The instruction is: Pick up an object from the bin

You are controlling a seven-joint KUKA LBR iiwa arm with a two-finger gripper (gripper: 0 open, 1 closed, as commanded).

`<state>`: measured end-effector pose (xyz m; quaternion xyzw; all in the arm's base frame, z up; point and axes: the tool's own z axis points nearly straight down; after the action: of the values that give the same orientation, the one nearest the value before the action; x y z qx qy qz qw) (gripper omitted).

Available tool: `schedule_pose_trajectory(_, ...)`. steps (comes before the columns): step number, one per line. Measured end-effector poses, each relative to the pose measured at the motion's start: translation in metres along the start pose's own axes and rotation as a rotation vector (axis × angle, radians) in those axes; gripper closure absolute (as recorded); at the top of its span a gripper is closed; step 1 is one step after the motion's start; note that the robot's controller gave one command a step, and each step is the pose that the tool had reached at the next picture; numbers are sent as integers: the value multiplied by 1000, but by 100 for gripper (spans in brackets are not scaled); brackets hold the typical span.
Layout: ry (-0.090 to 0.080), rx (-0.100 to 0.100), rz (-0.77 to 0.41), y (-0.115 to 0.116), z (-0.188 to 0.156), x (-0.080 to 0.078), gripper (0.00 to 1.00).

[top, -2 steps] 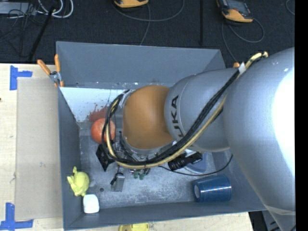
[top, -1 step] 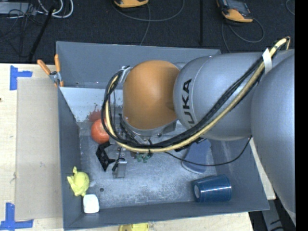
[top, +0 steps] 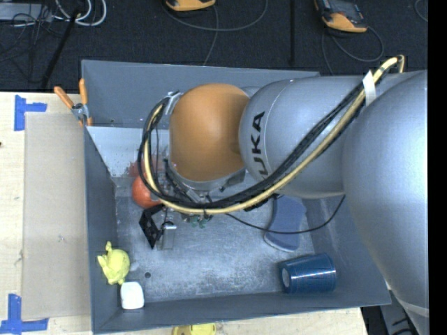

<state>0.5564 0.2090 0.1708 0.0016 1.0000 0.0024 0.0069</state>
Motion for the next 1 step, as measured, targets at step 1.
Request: schedule_pose_trajectory(1, 13, 4, 5, -24, 52, -22, 0)
